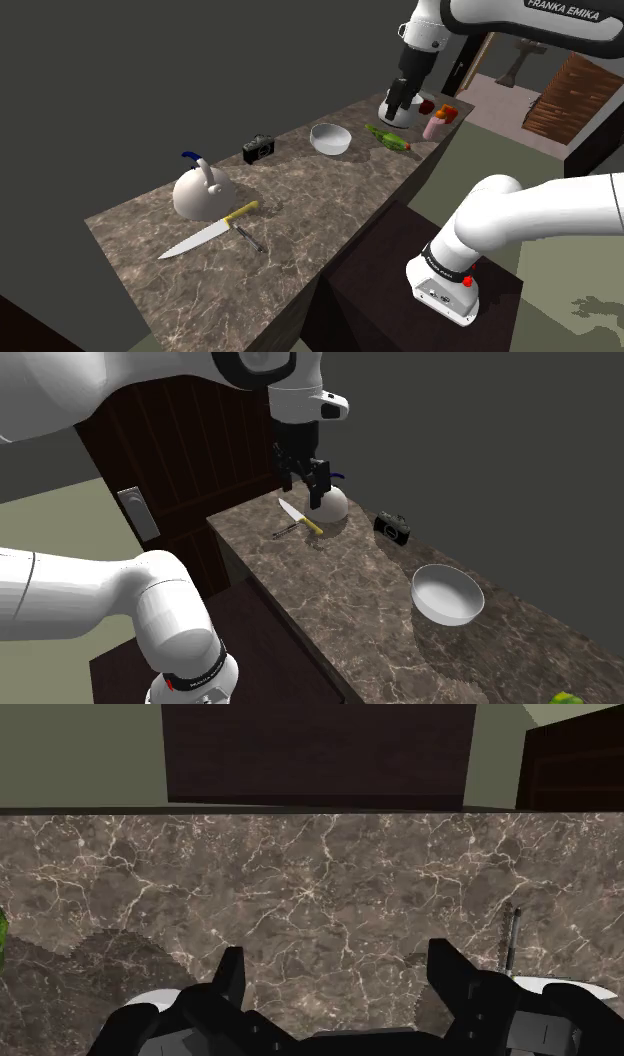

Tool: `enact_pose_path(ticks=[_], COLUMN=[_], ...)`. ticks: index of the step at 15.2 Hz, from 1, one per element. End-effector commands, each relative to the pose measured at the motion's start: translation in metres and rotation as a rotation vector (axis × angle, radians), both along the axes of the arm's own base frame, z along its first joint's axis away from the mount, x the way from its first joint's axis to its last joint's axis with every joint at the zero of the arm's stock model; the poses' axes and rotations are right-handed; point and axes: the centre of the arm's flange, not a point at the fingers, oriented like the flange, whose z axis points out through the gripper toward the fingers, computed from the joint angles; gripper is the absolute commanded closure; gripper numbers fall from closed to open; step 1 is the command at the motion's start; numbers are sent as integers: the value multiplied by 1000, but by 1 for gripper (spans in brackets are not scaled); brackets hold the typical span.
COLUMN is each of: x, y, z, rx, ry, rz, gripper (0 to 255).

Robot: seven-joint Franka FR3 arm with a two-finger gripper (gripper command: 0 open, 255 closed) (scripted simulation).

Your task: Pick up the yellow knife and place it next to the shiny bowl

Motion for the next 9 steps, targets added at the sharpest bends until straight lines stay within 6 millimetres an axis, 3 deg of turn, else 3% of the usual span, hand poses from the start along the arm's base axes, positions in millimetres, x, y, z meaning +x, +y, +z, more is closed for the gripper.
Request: enact_pose_path(ticks=[1,9], x=[0,86], y=[0,28], z=[0,-59], rx=[0,-25], ry=[0,22], rz=[0,276], gripper=[0,0])
